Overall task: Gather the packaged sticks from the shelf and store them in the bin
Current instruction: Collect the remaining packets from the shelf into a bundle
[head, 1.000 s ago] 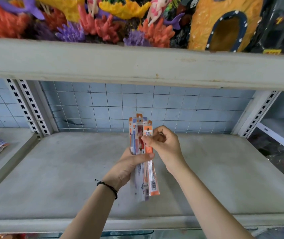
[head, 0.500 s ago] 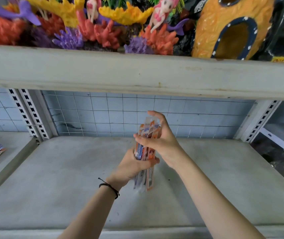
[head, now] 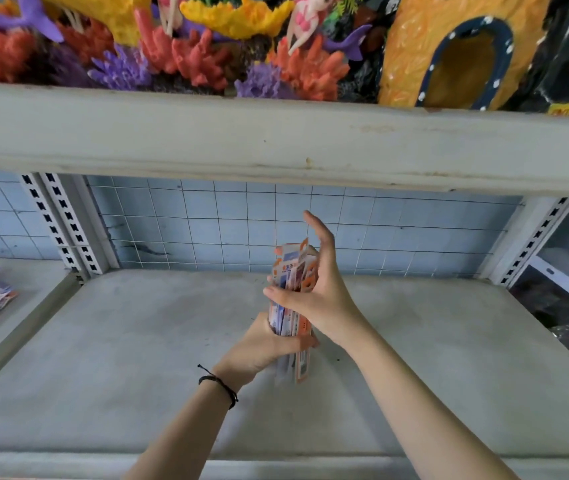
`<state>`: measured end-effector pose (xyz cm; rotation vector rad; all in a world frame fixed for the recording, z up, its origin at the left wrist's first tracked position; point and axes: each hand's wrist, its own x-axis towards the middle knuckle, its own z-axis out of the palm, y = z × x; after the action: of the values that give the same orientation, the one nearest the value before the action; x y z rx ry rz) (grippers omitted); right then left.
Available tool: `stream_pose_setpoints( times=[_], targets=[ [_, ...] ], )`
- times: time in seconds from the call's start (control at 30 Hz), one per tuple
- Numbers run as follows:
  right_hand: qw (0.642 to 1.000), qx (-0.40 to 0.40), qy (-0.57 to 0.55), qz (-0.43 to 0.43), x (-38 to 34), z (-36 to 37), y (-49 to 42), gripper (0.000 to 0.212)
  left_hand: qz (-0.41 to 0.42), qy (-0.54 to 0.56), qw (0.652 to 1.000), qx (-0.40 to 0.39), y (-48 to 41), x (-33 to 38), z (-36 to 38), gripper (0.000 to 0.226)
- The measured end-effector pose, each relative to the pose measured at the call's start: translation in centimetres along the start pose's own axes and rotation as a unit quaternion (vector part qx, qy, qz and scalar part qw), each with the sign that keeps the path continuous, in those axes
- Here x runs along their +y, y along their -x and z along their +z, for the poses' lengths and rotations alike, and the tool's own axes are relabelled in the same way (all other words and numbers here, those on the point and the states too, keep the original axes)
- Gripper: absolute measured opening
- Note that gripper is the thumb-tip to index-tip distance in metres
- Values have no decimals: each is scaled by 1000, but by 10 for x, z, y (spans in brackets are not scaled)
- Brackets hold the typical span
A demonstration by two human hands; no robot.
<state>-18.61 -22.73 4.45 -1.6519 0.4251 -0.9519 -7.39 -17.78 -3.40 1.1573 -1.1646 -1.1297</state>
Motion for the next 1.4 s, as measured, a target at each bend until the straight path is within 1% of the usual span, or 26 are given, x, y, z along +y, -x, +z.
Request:
stream_pose_setpoints(
  times=[0.03, 0.1, 0.17, 0.2, 0.27, 0.3, 0.33, 0.37, 0.43, 0.47, 0.5, 0.53, 0.6, 0.67, 0.73, 0.8, 0.87, 0.9, 0.97, 1.03, 1.13, 1.2, 1.3, 1.4],
  targets=[
    [1000, -3, 27, -8, 2, -1, 2, 92, -6, 7, 1000, 0, 2, -3, 0, 23],
    [997, -6, 73, -19, 6, -3, 4, 76, -14, 15, 1000, -6, 6, -7, 1, 25],
    [995, -8, 93, -23, 8, -5, 5, 62, -22, 9, 1000, -15, 7, -7, 3, 32],
    [996, -9, 86, -17, 7, -5, 5, 61, -27, 7, 1000, -15, 8, -6, 5, 33],
    [997, -6, 69, -14, 5, -7, 3, 72, -28, 3, 1000, -10, 8, -3, 8, 34],
    [997, -2, 78, -27, 2, -9, 2, 79, -27, 0, 1000, -8, 7, -1, 8, 33],
    [994, -5, 95, -46, -2, -11, 0, 81, -25, -3, 1000, -4, 6, 2, 8, 33],
    [991, -16, 117, -66, -5, -13, -2, 77, -21, -6, 1000, -1, 5, 3, 8, 33],
    [981, -41, 161, -99, -6, -16, -6, 52, -7, -9, 1000, -6, 4, 6, 8, 32],
    [976, -41, 182, -110, -3, -16, -7, 41, 0, -4, 1000, -12, 4, 5, 8, 32],
    [973, -34, 199, -111, 2, -16, -6, 34, 3, 4, 1000, -14, 5, 4, 9, 34],
    [971, -27, 212, -105, 6, -16, -4, 32, 4, 12, 1000, -14, 6, 1, 10, 37],
    [970, -14, 225, -92, 10, -15, 0, 37, -1, 20, 1000, -15, 8, -4, 14, 44],
    [979, 4, 192, -75, 9, -14, 2, 55, -4, 19, 1000, -12, 8, -7, 16, 39],
    [992, 30, 121, -34, 5, -14, 1, 78, -8, 14, 1000, -5, 8, -5, 16, 34],
    [999, 40, 18, 14, 1, -16, -1, 91, -3, 19, 1000, -1, 8, -1, 15, 33],
    [996, 11, -79, 50, 0, -20, -2, 93, 3, 31, 999, 6, 10, 1, 16, 30],
    [993, -12, -98, 63, 1, -22, -2, 93, 2, 36, 999, 10, 10, -1, 18, 27],
    [992, -51, -83, 85, 7, -21, 1, 91, -7, 36, 999, 15, 11, -5, 20, 25],
    [991, -70, -54, 101, 12, -19, 4, 81, -20, 15, 1000, 10, 12, -7, 20, 30],
    [990, -71, -36, 114, 9, -21, 4, 48, -31, -5, 999, -10, 14, -2, 20, 32],
    [992, -53, -13, 117, 6, -22, 2, 29, -31, 15, 999, -32, 17, 3, 21, 33],
    [990, -15, -44, 136, 7, -21, -3, 13, -43, 60, 995, -65, 23, 12, 24, 33],
    [986, -5, -77, 149, 8, -14, -8, 11, -59, 109, 990, -70, 32, 15, 26, 30]
  ],
)
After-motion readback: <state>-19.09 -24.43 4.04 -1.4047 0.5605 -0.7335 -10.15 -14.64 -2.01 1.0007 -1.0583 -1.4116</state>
